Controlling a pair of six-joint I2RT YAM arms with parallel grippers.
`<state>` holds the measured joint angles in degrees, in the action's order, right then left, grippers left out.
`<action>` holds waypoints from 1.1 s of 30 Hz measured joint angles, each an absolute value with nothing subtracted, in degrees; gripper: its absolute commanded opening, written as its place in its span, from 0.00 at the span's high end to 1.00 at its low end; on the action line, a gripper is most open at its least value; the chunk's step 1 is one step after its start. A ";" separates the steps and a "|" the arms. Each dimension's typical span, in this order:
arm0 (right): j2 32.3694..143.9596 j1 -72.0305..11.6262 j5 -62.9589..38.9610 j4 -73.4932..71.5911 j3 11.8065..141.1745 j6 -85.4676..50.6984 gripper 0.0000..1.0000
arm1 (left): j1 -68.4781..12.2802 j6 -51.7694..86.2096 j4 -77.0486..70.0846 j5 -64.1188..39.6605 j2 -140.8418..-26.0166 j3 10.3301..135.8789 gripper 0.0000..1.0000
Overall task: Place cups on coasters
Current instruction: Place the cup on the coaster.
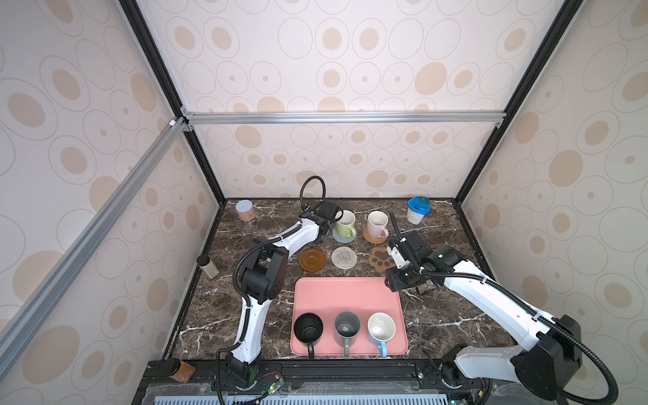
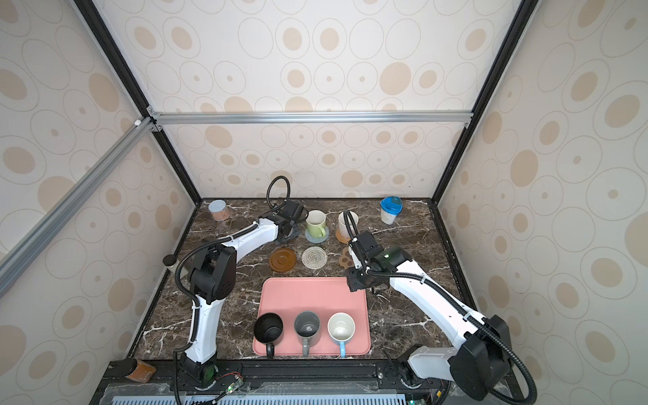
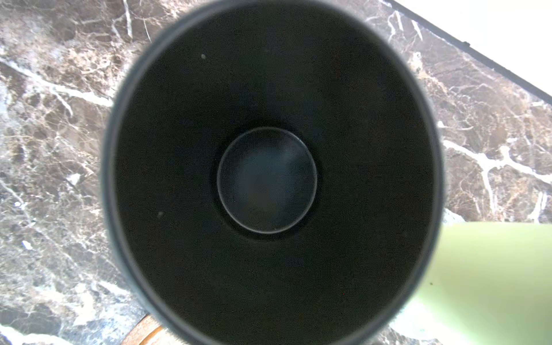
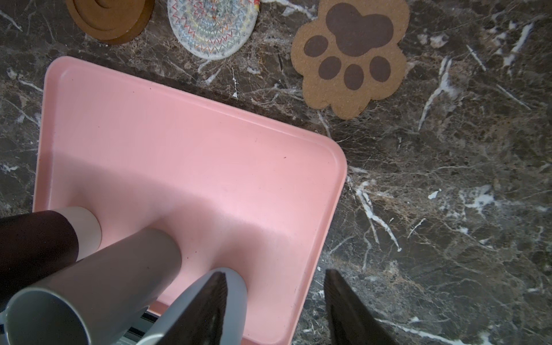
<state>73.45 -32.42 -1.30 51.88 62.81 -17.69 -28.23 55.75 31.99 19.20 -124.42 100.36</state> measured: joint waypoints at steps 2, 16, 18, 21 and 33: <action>73.47 -32.42 -1.30 51.88 62.81 -17.69 0.44 | -28.23 55.75 31.94 19.16 -124.42 100.36 0.91; 73.47 -32.42 -1.30 51.90 62.81 -17.72 0.44 | -28.23 55.72 31.77 18.09 -124.77 100.29 0.91; 73.47 -32.42 -1.28 51.90 62.81 -17.72 0.44 | -28.23 55.70 31.75 17.98 -124.88 100.09 0.90; 73.45 -32.42 -1.28 51.94 62.81 -17.72 0.44 | -28.23 55.70 31.22 17.87 -124.97 99.85 0.88; 73.17 -32.42 -0.73 52.45 62.81 -17.76 0.44 | -28.29 55.70 29.17 18.11 -124.95 99.44 0.65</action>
